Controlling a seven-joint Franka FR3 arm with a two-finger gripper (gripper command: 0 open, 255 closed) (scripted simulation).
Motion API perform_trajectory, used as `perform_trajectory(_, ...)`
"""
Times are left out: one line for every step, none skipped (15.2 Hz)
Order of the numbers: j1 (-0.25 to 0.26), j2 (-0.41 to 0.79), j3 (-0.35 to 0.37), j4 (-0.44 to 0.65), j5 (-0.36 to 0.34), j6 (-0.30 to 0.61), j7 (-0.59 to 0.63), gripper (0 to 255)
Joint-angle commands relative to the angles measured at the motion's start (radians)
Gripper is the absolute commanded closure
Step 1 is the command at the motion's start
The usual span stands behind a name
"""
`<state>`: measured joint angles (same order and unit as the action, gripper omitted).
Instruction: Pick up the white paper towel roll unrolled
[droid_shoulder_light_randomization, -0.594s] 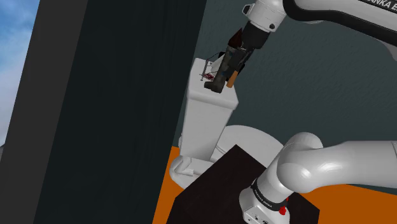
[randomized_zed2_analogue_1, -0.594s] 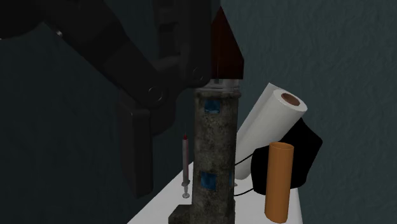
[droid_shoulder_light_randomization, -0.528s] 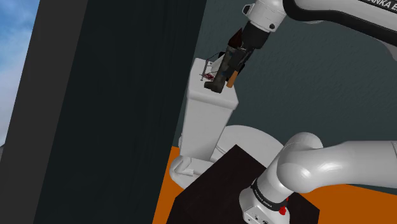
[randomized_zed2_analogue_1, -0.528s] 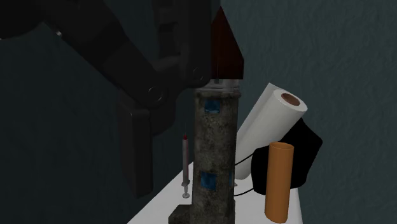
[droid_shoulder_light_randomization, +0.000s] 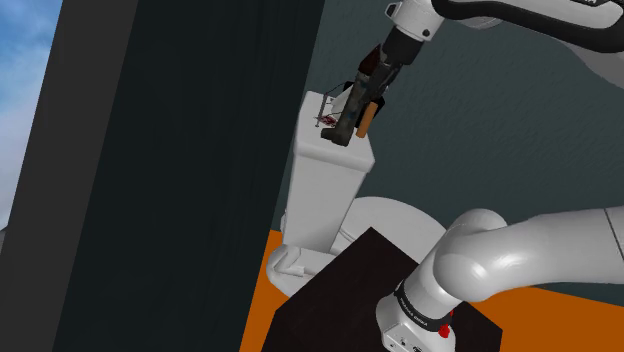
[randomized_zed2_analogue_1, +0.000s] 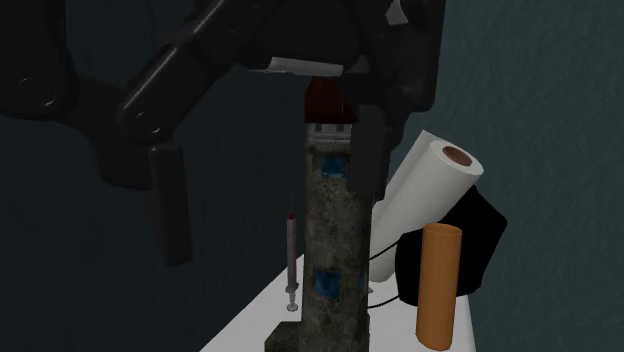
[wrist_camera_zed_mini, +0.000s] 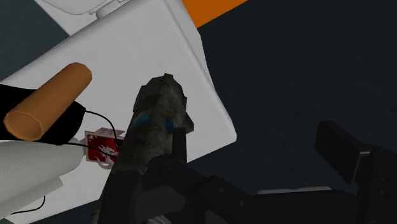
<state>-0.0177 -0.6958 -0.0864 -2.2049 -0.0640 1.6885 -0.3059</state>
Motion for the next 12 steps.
perform_trajectory(-0.009,0.048,-0.04,0.038,-0.017,0.014,-0.046,0)
perform_trajectory(-0.013,0.071,-0.058,0.059,-0.023,0.018,-0.067,0)
perform_trajectory(-0.016,0.095,-0.076,0.081,-0.029,0.021,-0.088,0)
perform_trajectory(-0.019,0.12,-0.094,0.105,-0.033,0.024,-0.109,0)
perform_trajectory(-0.021,0.146,-0.113,0.13,-0.036,0.027,-0.13,0)
perform_trajectory(-0.024,0.172,-0.13,0.156,-0.038,0.029,-0.151,0)
perform_trajectory(-0.026,0.199,-0.149,0.183,-0.04,0.031,-0.172,0)
perform_trajectory(-0.028,0.226,-0.167,0.211,-0.04,0.033,-0.194,0)
perform_trajectory(-0.029,0.255,-0.185,0.24,-0.038,0.034,-0.216,0)
perform_trajectory(-0.031,0.284,-0.203,0.271,-0.036,0.034,-0.238,0)
perform_trajectory(-0.032,0.314,-0.221,0.303,-0.032,0.033,-0.26,0)
perform_trajectory(-0.034,0.345,-0.239,0.336,-0.026,0.032,-0.283,0)
